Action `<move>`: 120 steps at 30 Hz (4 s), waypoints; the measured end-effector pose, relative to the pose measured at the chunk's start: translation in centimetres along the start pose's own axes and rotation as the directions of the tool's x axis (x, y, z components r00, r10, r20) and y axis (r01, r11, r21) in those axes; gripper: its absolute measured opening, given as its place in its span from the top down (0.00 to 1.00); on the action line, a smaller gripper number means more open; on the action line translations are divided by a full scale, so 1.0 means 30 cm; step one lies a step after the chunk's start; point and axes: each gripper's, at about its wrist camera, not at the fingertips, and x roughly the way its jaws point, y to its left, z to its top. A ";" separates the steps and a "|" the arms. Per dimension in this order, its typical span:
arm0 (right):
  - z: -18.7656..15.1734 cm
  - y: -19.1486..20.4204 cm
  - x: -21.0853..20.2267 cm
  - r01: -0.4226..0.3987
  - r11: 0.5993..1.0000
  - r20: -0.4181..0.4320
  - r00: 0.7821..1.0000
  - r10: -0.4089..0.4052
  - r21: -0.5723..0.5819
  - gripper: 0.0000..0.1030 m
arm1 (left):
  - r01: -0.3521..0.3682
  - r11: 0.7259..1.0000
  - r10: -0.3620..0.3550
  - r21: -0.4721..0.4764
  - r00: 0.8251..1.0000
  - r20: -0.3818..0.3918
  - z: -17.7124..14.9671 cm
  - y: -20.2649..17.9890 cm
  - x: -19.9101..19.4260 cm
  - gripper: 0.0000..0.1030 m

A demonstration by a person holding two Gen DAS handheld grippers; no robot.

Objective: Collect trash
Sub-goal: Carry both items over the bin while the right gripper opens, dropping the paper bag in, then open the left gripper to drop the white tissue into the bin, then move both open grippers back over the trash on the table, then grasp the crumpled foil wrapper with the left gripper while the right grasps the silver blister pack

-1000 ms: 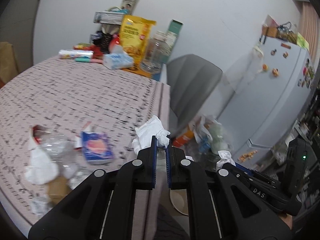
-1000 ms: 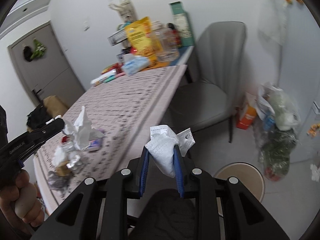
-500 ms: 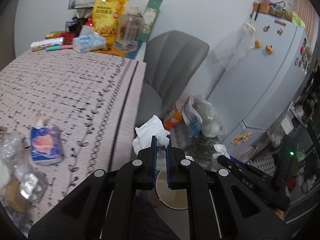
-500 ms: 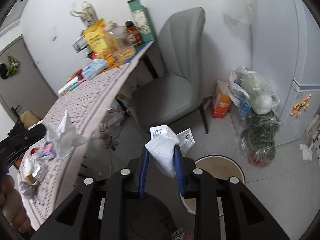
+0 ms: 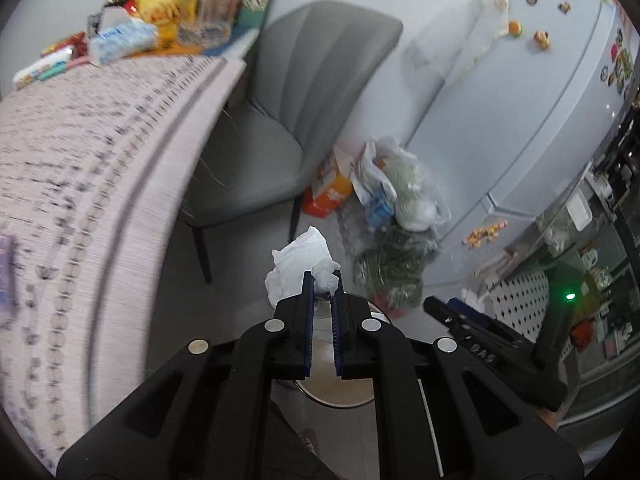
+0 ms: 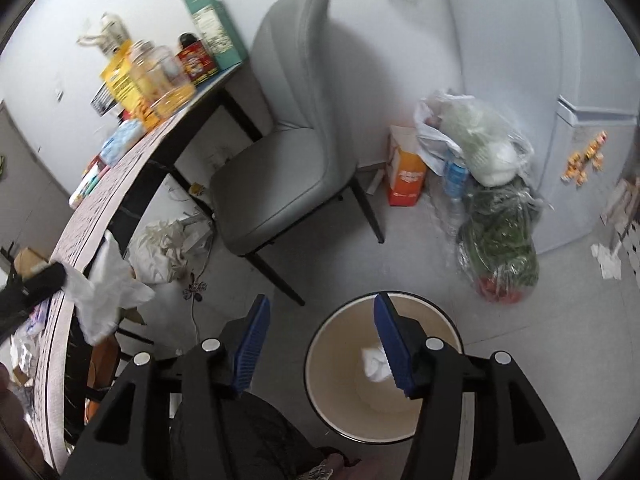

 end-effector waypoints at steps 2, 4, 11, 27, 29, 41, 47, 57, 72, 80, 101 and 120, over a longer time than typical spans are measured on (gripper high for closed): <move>-0.002 -0.043 -0.025 0.012 1.000 0.013 1.000 -0.012 0.016 0.47 | 0.010 1.000 -0.010 0.013 0.999 -0.031 -0.009 -0.031 0.048 0.92; -0.007 -0.082 -0.053 0.022 0.999 0.024 0.999 -0.022 0.030 0.47 | 0.022 0.999 -0.021 0.029 0.998 -0.057 -0.020 -0.069 0.094 0.92; -0.030 -0.198 -0.135 0.062 0.995 0.042 0.997 -0.065 0.077 0.47 | 0.069 0.994 -0.056 0.086 0.989 -0.137 -0.073 -0.192 0.235 0.92; -0.038 -0.219 -0.217 0.072 0.990 0.075 0.994 -0.081 0.119 0.47 | 0.175 0.984 -0.170 0.033 0.980 -0.105 -0.025 -0.210 0.258 0.25; -0.036 -0.183 -0.215 0.061 0.992 0.075 0.995 -0.069 0.106 0.46 | 0.154 0.988 -0.152 0.031 0.986 -0.071 -0.006 -0.181 0.218 0.18; -0.004 0.076 -0.264 0.007 1.000 0.121 0.993 -0.008 0.013 0.23 | 0.069 0.996 -0.063 -0.047 0.989 0.132 0.069 0.042 -0.105 0.06; -0.015 0.226 -0.316 -0.009 0.999 0.169 0.986 0.016 -0.047 0.07 | 0.030 0.996 -0.013 -0.081 0.978 0.209 0.061 0.147 -0.269 0.06; -0.070 0.485 -0.347 -0.066 0.982 0.180 0.979 0.098 -0.176 0.07 | -0.002 0.984 0.053 -0.176 0.958 0.282 -0.065 0.345 -0.507 0.06; -0.185 0.785 -0.324 -0.181 0.928 0.105 0.969 0.225 -0.325 0.07 | -0.133 0.945 0.232 -0.298 0.916 0.326 -0.307 0.588 -0.771 0.06; -0.242 0.893 -0.315 -0.218 0.896 0.060 0.964 0.260 -0.388 0.07 | -0.170 0.918 0.280 -0.359 0.919 0.279 -0.410 0.703 -0.781 0.06; -0.388 1.098 -0.259 -0.313 0.798 -0.094 0.946 0.311 -0.514 0.08 | -0.163 0.935 0.222 -0.316 0.961 0.162 -0.487 0.742 -0.709 0.66; -0.446 1.332 -0.086 -0.368 0.699 -0.236 0.930 0.282 -0.613 0.35 | -0.158 0.932 0.250 -0.326 0.933 0.260 -0.489 0.741 -0.893 0.70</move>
